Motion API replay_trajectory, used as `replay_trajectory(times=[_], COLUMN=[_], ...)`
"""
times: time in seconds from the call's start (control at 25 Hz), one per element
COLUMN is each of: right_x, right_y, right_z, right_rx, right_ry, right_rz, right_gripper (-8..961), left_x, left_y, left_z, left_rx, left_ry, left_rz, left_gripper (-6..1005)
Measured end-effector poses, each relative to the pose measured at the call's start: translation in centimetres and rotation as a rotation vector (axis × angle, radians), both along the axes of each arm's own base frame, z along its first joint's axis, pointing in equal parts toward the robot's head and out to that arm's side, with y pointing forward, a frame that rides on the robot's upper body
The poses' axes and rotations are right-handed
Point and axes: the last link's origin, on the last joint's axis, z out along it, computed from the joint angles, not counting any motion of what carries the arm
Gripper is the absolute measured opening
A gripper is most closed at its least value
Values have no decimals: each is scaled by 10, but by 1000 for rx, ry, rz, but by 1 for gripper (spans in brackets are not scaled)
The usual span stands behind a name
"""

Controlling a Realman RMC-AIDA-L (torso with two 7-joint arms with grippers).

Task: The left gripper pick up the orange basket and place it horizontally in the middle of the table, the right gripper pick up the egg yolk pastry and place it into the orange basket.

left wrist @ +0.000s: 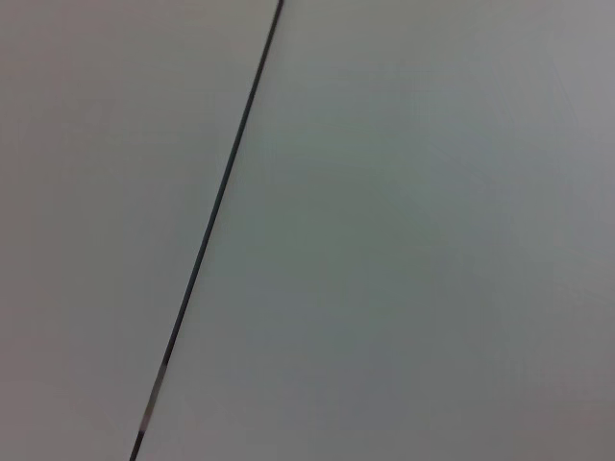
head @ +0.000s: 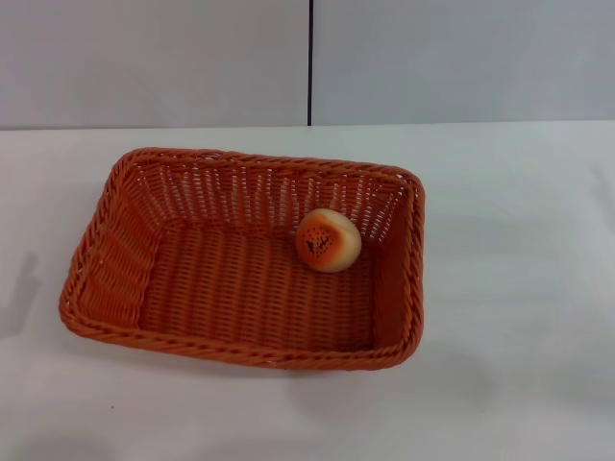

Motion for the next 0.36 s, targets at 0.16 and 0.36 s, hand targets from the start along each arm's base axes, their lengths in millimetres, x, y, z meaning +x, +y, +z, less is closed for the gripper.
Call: replay_trajectory(times=[0.16, 0.36], right_x=[0, 2], right_y=[2, 0], right_z=[-2, -12], right_rx=[-5, -35], right_ry=[4, 26], right_rz=[-7, -36], right_gripper=[567, 567], left_x=[0, -5], left_y=[-5, -10], left_z=[-9, -10], left_rx=[-6, -21], left_ry=[-21, 14], left_rz=[26, 48], left_gripper=[663, 663])
